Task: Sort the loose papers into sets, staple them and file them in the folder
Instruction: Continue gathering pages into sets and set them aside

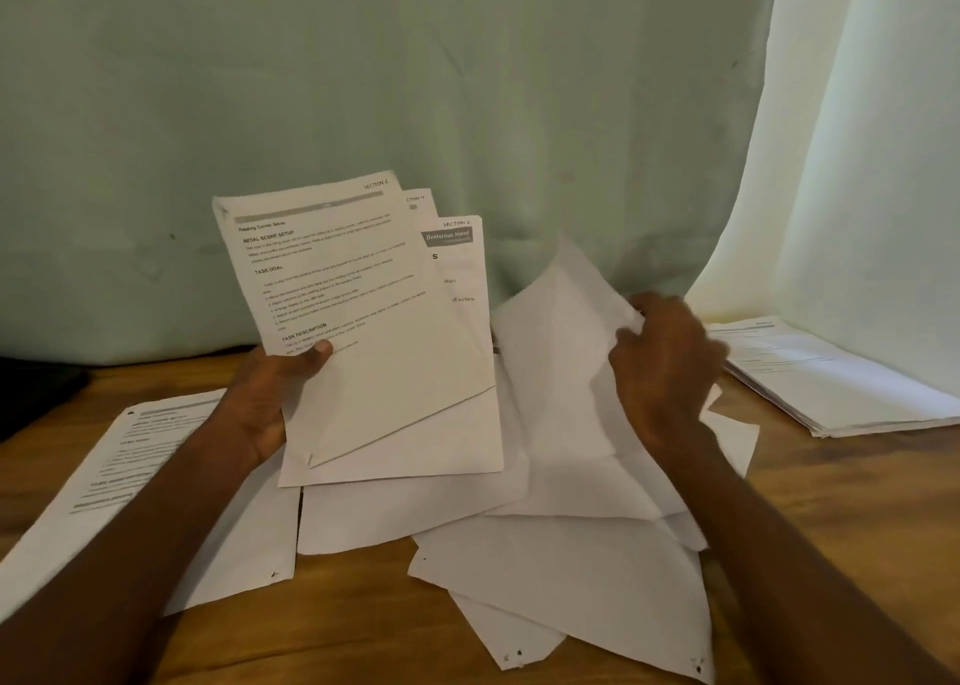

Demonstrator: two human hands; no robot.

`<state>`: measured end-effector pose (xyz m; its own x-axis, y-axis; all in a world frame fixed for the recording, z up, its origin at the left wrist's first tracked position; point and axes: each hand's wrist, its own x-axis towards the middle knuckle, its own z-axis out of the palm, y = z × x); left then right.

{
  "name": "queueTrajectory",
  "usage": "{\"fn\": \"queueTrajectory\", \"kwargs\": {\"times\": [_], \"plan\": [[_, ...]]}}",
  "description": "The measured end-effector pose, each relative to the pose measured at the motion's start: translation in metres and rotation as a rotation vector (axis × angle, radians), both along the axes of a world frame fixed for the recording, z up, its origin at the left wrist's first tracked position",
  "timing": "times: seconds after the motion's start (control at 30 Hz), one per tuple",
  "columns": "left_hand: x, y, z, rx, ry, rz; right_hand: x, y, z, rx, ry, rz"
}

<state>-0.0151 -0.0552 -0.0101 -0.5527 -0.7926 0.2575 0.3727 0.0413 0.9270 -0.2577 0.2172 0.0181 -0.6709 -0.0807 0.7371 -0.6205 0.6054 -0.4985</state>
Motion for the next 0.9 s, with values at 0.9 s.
{"fn": "queueTrajectory", "kwargs": {"times": [0.9], "plan": [[0.016, -0.034, -0.003, 0.202, 0.094, 0.348, 0.061, -0.068, -0.052, 0.678, -0.174, 0.455]]}}
